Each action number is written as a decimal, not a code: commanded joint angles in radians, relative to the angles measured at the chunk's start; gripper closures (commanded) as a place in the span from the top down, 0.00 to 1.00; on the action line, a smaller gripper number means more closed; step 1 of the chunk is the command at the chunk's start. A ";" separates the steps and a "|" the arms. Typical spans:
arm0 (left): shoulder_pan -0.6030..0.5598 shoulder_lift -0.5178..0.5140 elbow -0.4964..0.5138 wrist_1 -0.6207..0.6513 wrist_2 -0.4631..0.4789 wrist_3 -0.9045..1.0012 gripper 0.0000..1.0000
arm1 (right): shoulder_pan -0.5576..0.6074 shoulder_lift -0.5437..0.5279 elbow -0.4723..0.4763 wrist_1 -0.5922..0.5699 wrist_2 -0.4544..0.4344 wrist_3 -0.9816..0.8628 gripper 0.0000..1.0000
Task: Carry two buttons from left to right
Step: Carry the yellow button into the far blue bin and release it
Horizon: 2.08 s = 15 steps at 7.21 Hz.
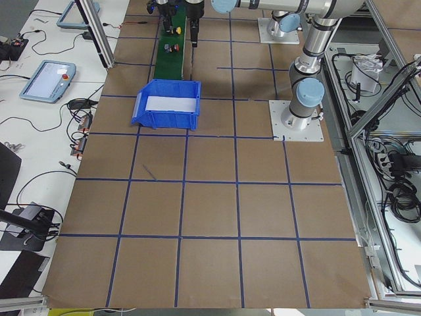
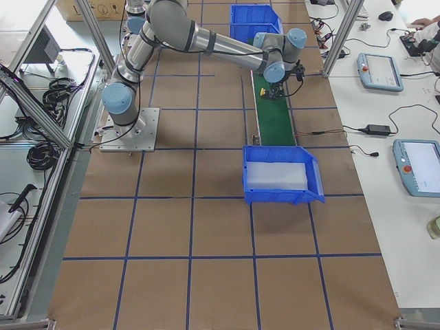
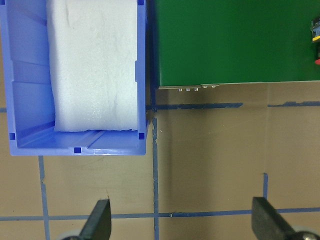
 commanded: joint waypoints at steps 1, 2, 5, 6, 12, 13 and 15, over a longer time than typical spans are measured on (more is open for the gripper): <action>0.012 -0.003 0.016 -0.001 0.002 -0.002 1.00 | -0.002 -0.009 -0.005 0.008 -0.012 -0.003 0.29; 0.014 -0.002 0.026 0.002 0.002 -0.002 1.00 | -0.002 -0.019 -0.033 0.017 -0.032 -0.020 0.19; 0.031 -0.032 0.014 0.010 -0.001 -0.002 1.00 | -0.040 -0.042 -0.145 0.069 -0.039 -0.174 0.17; 0.034 -0.043 0.023 0.001 0.000 0.003 1.00 | -0.100 -0.058 -0.189 0.108 -0.037 -0.202 0.17; 0.038 -0.022 0.029 0.007 0.005 0.000 1.00 | -0.511 -0.012 -0.309 0.204 -0.029 -0.647 0.15; 0.066 -0.022 0.026 -0.001 0.003 0.001 1.00 | -0.547 0.032 -0.308 0.172 -0.028 -0.692 0.15; 0.100 -0.029 0.028 -0.008 -0.001 0.006 1.00 | -0.591 0.085 -0.301 0.169 -0.023 -0.712 0.15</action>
